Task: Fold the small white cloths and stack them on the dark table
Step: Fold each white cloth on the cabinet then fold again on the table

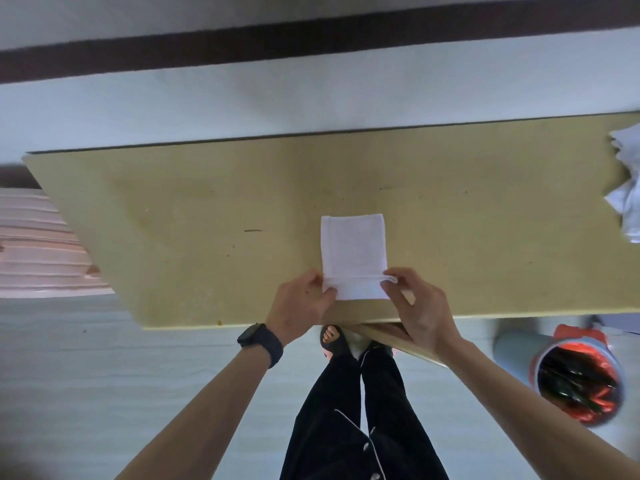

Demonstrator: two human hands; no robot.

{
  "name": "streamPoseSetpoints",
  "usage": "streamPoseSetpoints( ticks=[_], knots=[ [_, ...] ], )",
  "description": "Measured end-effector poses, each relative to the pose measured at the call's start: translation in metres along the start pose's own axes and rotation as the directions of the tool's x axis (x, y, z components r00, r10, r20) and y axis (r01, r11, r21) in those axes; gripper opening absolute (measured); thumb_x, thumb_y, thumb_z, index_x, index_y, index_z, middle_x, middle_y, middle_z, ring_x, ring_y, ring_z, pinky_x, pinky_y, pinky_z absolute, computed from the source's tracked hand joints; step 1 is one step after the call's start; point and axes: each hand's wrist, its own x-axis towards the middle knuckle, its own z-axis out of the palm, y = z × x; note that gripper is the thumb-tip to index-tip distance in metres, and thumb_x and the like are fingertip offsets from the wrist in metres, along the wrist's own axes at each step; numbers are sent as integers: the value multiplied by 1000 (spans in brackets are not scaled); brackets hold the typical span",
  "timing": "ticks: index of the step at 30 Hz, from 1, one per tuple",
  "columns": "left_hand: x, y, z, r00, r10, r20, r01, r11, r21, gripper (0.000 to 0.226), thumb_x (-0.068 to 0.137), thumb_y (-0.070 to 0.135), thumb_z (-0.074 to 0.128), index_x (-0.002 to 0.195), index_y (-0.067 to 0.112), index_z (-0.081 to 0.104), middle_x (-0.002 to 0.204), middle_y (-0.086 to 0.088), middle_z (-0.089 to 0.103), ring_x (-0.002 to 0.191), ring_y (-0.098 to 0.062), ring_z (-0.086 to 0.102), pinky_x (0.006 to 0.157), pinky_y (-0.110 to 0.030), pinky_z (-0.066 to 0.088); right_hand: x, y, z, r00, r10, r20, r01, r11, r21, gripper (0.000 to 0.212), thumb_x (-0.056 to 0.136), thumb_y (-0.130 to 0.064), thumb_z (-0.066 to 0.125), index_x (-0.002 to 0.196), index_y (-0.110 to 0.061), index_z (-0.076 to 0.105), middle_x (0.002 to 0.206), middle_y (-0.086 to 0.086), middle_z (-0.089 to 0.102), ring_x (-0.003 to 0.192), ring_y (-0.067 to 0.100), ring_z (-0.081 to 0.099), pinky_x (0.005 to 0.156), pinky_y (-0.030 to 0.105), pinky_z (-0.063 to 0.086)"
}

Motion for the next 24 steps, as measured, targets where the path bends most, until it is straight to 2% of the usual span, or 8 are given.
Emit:
streamPoseSetpoints(
  ticks=[2, 4, 8, 10, 14, 17, 21, 24],
  knots=[
    [14, 11, -7, 997, -72, 16, 74, 986, -152, 12, 90, 27, 67, 81, 25, 59, 84, 9, 68, 78, -10, 61, 65, -20, 41, 23, -13, -2, 990, 139, -15, -136, 982, 127, 10, 96, -33, 61, 105, -30, 65, 89, -20, 70, 85, -12, 62, 71, 3, 42],
    [32, 14, -10, 988, -143, 56, 153, 957, -249, 7, 91, 27, 67, 94, 21, 65, 95, 6, 69, 88, -14, 64, 69, -24, 45, 48, -19, 0, 964, 266, -7, -258, 942, 217, 6, 97, -36, 59, 100, -32, 63, 88, -18, 68, 79, -9, 60, 65, 3, 41],
    [61, 19, -9, 969, -242, 53, 242, 884, -399, 30, 82, 41, 66, 103, 19, 64, 105, -1, 69, 98, -25, 67, 85, -47, 57, 84, -15, 14, 932, 361, -19, -345, 905, 251, 17, 99, -38, 55, 95, -24, 65, 86, -7, 66, 74, 9, 56, 61, 19, 41],
    [71, 21, -5, 964, -265, 8, 247, 889, -385, 34, 86, 46, 63, 104, 18, 64, 104, -1, 69, 96, -25, 67, 84, -49, 57, 94, -11, 19, 921, 388, -32, -367, 893, 262, 19, 99, -38, 55, 98, -23, 64, 87, -6, 66, 75, 10, 56, 62, 23, 41],
    [88, 24, 0, 949, -291, -124, 244, 922, -299, 28, 98, 38, 55, 111, 15, 63, 104, 3, 66, 93, -19, 62, 76, -32, 49, 109, -9, 24, 912, 406, -65, -378, 891, 253, 12, 99, -33, 54, 101, -25, 62, 90, -11, 64, 80, 4, 57, 64, 20, 40],
    [96, 24, 6, 946, -287, -153, 235, 928, -288, 28, 99, 42, 52, 111, 19, 62, 100, 7, 65, 89, -12, 60, 74, -27, 44, 116, -9, 26, 904, 416, -102, -387, 895, 223, 12, 99, -33, 53, 100, -25, 62, 88, -14, 64, 81, 1, 57, 64, 18, 40],
    [104, 24, 10, 947, -239, -213, 196, 959, -205, 24, 100, 44, 49, 105, 23, 59, 91, 13, 63, 83, -10, 60, 70, -29, 47, 123, -3, 32, 898, 417, -137, -407, 908, 98, 15, 100, -40, 47, 99, -30, 58, 88, -14, 64, 83, 14, 60, 70, 33, 48],
    [107, 26, 10, 944, -234, -232, 198, 966, -167, 20, 101, 45, 48, 101, 26, 55, 89, 13, 63, 80, -10, 60, 67, -30, 47, 125, -3, 35, 894, 417, -162, -423, 906, -1, 21, 100, -44, 42, 104, -30, 57, 93, -12, 66, 86, 18, 61, 74, 38, 52]
  ],
)
